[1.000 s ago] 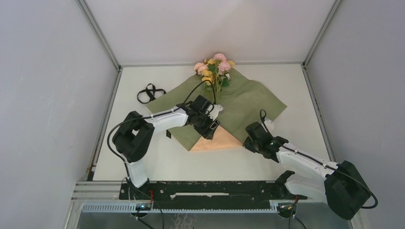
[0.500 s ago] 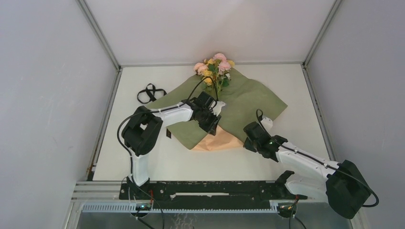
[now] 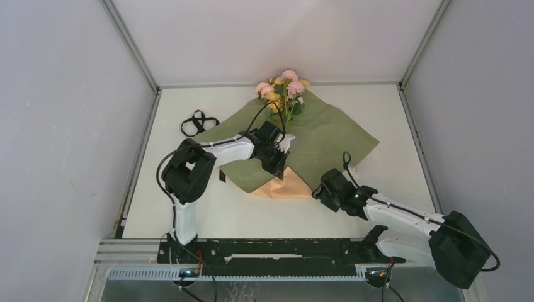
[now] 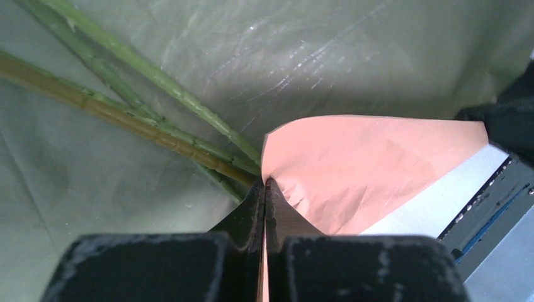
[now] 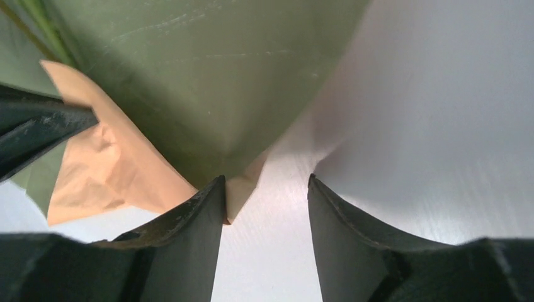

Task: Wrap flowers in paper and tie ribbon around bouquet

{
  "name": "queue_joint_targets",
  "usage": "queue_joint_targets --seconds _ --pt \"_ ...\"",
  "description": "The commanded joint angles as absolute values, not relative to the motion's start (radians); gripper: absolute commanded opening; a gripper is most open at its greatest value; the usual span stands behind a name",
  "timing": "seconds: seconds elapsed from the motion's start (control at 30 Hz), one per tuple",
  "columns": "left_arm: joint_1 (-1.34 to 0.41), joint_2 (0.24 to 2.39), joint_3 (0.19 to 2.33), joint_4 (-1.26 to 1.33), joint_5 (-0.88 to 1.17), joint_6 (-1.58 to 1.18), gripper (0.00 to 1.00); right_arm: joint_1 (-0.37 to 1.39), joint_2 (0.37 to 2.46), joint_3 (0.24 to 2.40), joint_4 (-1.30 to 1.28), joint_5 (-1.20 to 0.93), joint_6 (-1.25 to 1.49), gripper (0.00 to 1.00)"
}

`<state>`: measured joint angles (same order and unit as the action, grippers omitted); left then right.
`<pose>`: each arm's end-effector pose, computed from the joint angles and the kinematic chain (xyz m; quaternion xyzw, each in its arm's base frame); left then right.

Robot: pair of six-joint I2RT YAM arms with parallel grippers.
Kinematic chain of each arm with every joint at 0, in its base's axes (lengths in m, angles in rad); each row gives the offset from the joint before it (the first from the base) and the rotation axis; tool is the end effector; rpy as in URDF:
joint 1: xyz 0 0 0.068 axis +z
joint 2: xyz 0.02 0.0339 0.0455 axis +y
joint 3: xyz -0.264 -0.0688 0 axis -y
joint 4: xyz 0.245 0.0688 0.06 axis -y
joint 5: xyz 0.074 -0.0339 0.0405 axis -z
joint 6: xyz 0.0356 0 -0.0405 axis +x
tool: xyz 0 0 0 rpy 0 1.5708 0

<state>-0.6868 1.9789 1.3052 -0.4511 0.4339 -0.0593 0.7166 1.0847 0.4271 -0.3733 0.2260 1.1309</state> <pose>0.2995 -0.2649 0.1540 0.3392 0.8912 -0.2742 0.1246 0.1433 0.1143 0.1514 0.2264 0.9310 0.1459 0.2464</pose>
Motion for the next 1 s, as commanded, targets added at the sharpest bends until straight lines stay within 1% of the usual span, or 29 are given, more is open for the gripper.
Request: queue_joint_targets --seconds 0.0,0.1,0.2,0.3,0.37,0.47,0.6,0.67,0.73,0.87,0.97 --pt "-0.668 1.986 1.297 -0.435 0.377 -0.112 0.0 0.787 1.013 0.399 -0.355 0.264 1.303 0.61" --pt "-0.655 1.979 1.286 -0.421 0.36 -0.131 0.0 0.81 0.986 0.389 -0.352 0.302 1.324 0.64" --pt "-0.65 1.977 1.277 -0.417 0.364 -0.141 0.0 0.811 0.988 0.355 -0.258 0.275 1.314 0.68" --pt "-0.633 1.977 1.263 -0.402 0.393 -0.165 0.0 0.821 0.977 0.36 -0.215 0.283 1.286 0.69" --pt "-0.623 1.979 1.262 -0.4 0.395 -0.175 0.0 0.838 0.946 0.365 -0.206 0.311 1.267 0.7" --pt "-0.612 1.982 1.262 -0.4 0.406 -0.18 0.0 0.866 0.881 0.367 -0.206 0.357 1.237 0.75" --pt "-0.61 1.98 1.255 -0.394 0.415 -0.174 0.0 0.914 0.814 0.369 -0.241 0.435 1.22 0.79" --pt "-0.61 1.979 1.255 -0.394 0.416 -0.173 0.0 0.914 0.832 0.365 -0.233 0.435 1.224 0.83" --pt "-0.611 1.977 1.253 -0.389 0.415 -0.172 0.0 0.915 0.88 0.363 -0.191 0.41 1.221 0.85" --pt "-0.611 1.98 1.253 -0.39 0.412 -0.173 0.0 0.919 0.991 0.38 -0.116 0.376 1.222 0.85" --pt "-0.61 1.981 1.253 -0.387 0.409 -0.175 0.0 0.925 1.066 0.388 -0.156 0.362 1.315 0.85"
